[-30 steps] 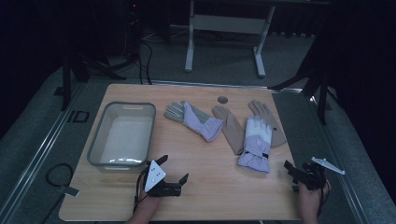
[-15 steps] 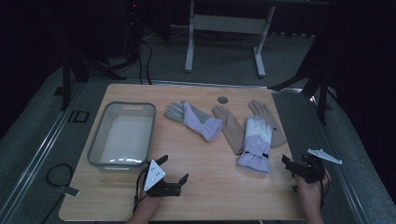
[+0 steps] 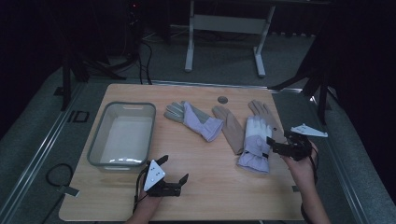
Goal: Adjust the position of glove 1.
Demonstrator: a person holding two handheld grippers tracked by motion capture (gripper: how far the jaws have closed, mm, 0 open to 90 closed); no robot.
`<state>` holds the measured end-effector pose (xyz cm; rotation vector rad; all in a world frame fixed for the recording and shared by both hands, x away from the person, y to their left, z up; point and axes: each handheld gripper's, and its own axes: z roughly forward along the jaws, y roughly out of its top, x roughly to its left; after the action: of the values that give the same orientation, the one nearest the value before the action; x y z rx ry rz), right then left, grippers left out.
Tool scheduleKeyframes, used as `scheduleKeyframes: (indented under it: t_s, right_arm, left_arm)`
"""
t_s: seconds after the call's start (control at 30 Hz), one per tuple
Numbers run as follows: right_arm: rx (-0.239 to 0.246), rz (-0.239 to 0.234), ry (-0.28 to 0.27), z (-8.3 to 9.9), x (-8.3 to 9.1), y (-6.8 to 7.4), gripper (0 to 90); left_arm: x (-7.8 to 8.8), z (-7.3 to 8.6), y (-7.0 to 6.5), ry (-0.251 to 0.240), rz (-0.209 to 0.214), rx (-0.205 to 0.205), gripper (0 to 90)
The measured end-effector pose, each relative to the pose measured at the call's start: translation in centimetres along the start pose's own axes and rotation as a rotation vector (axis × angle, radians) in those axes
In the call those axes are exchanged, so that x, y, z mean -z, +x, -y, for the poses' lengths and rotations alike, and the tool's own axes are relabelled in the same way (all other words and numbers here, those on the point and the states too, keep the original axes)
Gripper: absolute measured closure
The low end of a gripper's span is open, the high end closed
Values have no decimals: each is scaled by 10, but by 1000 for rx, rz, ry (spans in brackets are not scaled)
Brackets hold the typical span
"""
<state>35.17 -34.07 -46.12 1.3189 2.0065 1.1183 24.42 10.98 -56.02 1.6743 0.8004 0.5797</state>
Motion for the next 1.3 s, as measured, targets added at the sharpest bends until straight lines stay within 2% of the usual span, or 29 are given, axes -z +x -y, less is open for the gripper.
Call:
scheduleKeyframes:
  t_s: [0.07,0.1,0.13,0.17,0.2,0.23,0.4,0.6,0.83,0.9,0.97,1.3]
  right_arm:
    - [35,-45,13,-9,-7,6,169]
    - [56,-44,5,-13,-10,10,182]
    - [83,-70,11,-18,-15,14,180]
    - [96,-69,7,-21,-18,17,182]
    - [113,-89,-1,-25,-22,20,188]
    - [119,-112,3,-28,-25,23,188]
    - [159,-166,13,-39,-43,37,210]
    - [199,-218,32,-51,-67,57,222]
    - [245,-252,65,-66,-96,78,230]
    - [235,-278,66,-68,-103,82,242]
    - [257,-282,76,-70,-111,87,253]
    - [284,-291,110,-75,-144,104,267]
  left_arm:
    - [0,0,0,1,2,3,9]
    - [0,0,1,0,2,5,9]
    - [0,0,1,0,3,7,9]
    - [0,0,1,1,4,8,9]
    - [0,0,1,0,4,9,9]
    - [0,0,1,0,4,9,9]
    - [0,0,1,0,7,8,9]
    - [0,0,2,-1,13,15,9]
    - [0,0,2,-4,15,22,9]
    - [0,0,2,-5,15,21,9]
    - [0,0,2,-3,17,19,9]
    - [0,0,3,-5,20,32,9]
